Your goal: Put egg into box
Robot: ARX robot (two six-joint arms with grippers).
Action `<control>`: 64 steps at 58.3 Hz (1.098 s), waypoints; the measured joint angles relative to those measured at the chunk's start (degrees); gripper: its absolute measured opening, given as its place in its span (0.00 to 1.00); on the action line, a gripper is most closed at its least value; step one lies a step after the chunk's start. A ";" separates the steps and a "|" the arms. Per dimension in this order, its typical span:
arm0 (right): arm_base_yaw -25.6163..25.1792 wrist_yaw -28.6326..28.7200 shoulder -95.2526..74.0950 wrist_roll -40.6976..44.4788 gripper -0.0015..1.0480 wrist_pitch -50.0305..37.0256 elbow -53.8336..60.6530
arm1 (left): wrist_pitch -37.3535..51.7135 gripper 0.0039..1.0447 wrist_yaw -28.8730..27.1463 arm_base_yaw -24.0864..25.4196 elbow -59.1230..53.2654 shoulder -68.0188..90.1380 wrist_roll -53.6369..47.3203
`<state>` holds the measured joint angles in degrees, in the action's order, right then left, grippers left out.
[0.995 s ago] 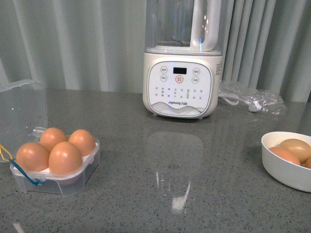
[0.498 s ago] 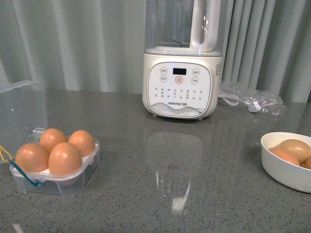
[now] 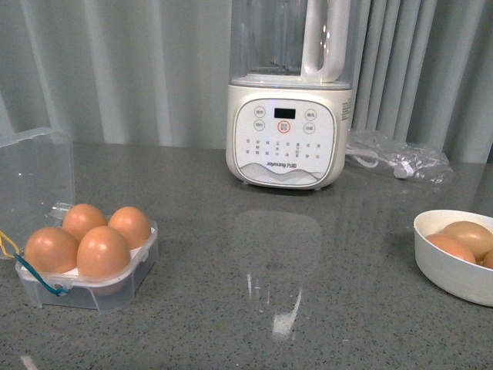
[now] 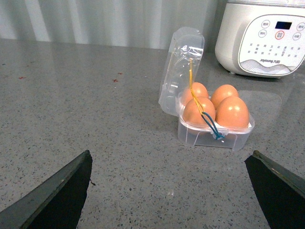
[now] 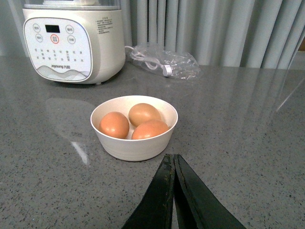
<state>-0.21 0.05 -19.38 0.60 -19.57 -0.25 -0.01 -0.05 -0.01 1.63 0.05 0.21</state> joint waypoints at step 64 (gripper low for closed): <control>0.00 0.00 19.15 0.00 0.03 19.54 -0.02 | 0.00 0.94 0.00 0.00 0.00 0.02 0.00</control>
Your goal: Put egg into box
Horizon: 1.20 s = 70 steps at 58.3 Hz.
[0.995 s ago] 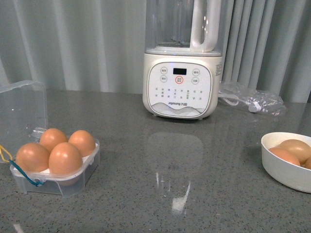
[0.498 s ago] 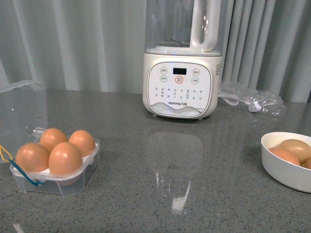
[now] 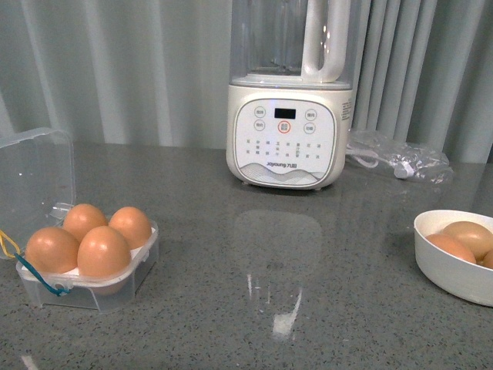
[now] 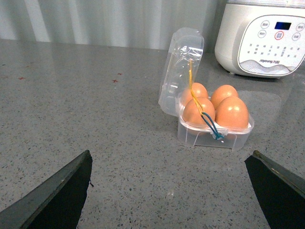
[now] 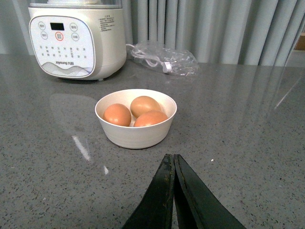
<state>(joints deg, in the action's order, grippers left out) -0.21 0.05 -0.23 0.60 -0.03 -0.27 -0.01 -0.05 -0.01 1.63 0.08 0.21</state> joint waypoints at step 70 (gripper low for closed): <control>0.00 0.02 0.00 -0.07 0.93 0.00 0.00 | 0.00 0.94 0.00 0.00 0.00 0.00 0.00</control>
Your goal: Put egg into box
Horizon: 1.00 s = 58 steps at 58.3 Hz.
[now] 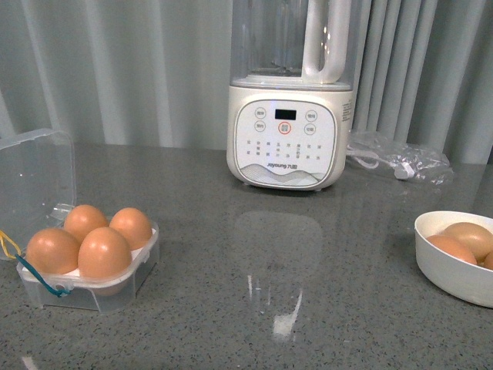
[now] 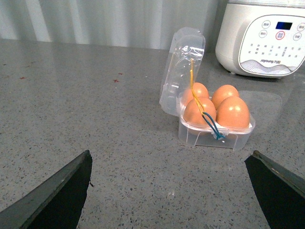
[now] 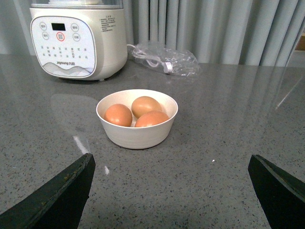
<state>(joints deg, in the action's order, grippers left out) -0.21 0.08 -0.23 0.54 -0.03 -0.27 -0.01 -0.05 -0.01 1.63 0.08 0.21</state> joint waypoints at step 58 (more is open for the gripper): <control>0.00 0.00 0.00 0.00 0.93 0.04 0.00 | 24.98 0.94 11.17 20.31 22.82 59.43 0.52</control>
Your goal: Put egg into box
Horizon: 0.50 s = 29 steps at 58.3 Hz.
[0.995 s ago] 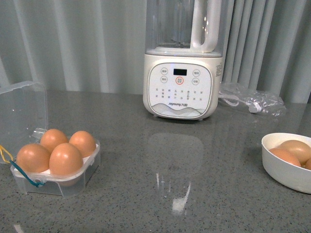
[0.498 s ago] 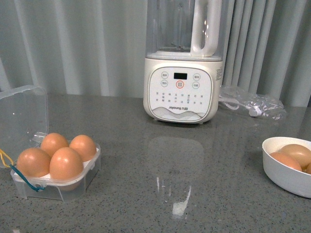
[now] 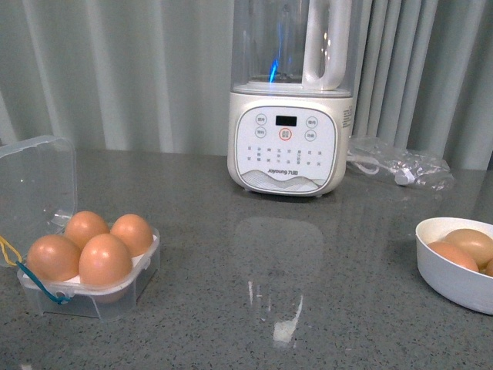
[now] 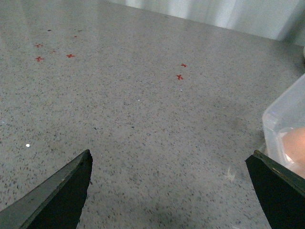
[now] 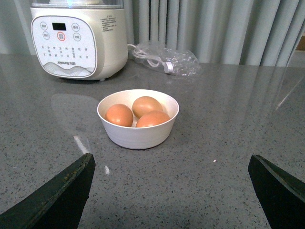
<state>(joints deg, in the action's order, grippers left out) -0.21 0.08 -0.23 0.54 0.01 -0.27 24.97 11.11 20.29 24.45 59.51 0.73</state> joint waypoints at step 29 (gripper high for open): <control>0.00 0.00 0.00 0.00 0.93 0.00 0.00 | 2.49 0.94 4.00 -4.52 11.34 12.55 -1.64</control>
<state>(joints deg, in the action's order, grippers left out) -0.21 0.08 -0.23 0.54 0.01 -0.27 27.46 15.11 15.77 35.79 72.05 -0.91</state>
